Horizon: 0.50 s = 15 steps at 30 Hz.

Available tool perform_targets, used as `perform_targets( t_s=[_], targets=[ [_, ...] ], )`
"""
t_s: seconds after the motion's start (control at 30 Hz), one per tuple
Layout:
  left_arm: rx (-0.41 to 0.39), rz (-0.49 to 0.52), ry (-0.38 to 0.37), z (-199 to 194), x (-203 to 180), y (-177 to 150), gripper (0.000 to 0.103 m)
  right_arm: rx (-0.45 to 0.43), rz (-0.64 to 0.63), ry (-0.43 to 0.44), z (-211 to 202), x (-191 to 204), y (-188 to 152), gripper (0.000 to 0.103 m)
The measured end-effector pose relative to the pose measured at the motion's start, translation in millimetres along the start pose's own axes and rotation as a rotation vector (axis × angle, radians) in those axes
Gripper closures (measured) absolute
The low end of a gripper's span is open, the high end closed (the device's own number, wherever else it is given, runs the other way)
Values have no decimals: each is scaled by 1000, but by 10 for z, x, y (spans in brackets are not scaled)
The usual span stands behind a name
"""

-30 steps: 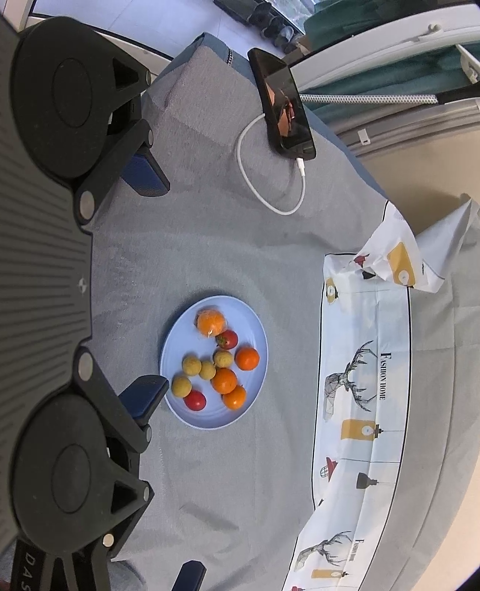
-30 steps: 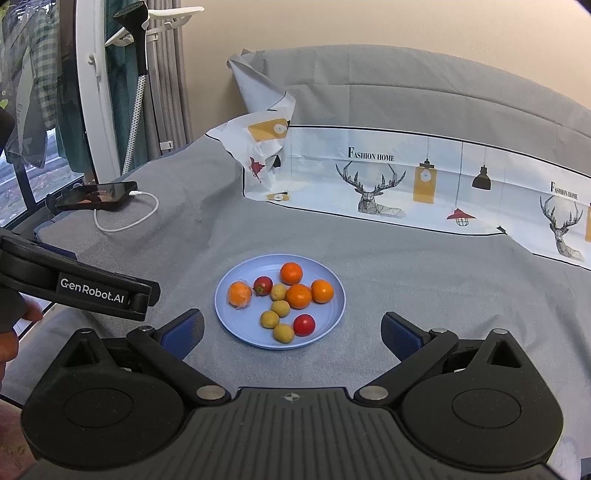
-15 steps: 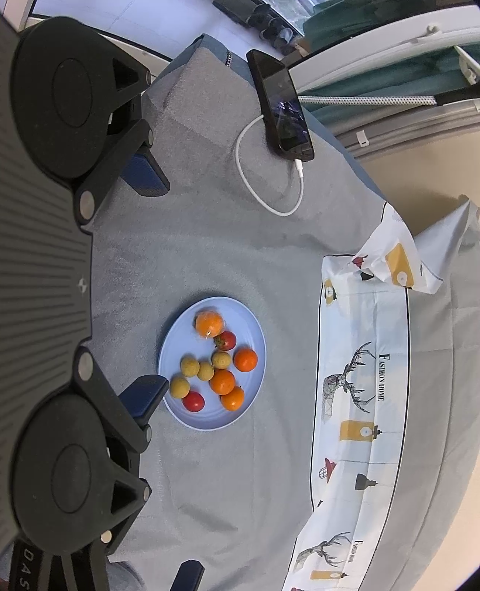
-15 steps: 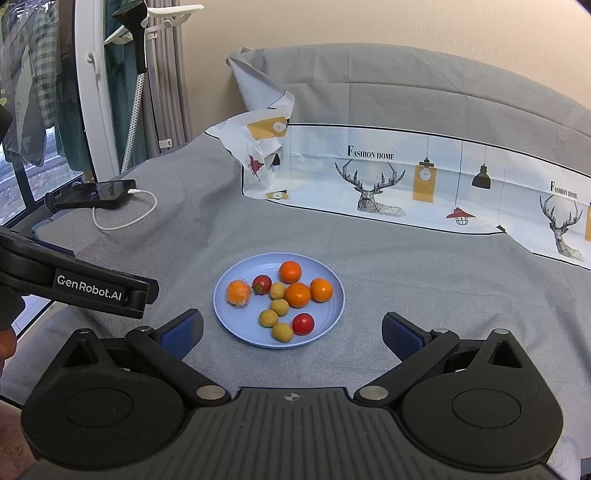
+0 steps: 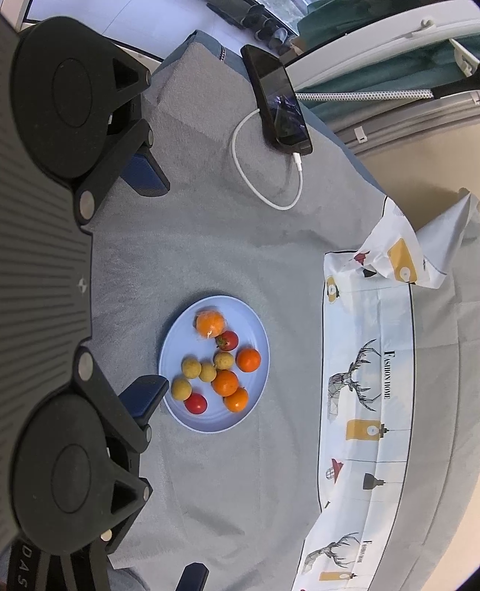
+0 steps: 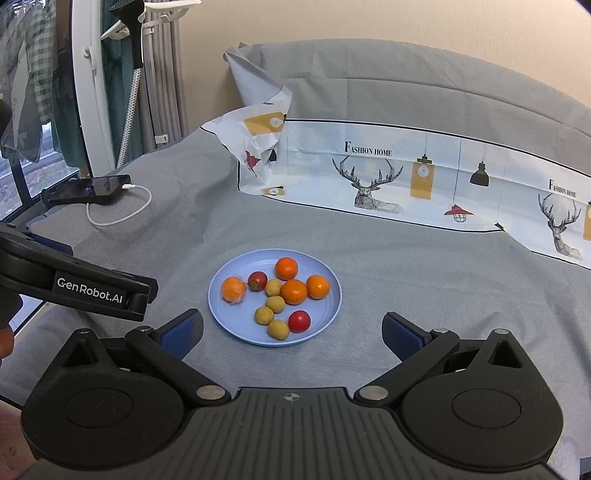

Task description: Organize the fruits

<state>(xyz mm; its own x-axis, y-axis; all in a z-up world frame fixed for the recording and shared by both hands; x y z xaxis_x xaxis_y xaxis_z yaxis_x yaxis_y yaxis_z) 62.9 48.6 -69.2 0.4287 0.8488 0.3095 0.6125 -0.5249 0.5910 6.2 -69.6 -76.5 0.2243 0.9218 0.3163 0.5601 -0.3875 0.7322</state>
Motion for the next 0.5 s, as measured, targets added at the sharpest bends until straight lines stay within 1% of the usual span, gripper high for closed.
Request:
perform_targets(
  t_s=[0.3,0.43,0.5],
  targets=[
    [27,10,-2,143,-46,31,0,11,-10,-25,117,-43,-15,1],
    [29,14,14,184,-43,50,0,11,-21,-27,157,-28,-5,1],
    [38,4,3,202,-40,47,0,14,-25,-28,173,-19,-7,1]
  ],
)
Point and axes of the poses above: each gripper's, at about its wrist camera, not at the fingertips, and z roughly the way its jaws point, x to its left, y to its top, the point moved 10 cm from there along z, roughly the way its jaws point, and after that the axes turned 14 degrees about z, right-handed, at the moved point
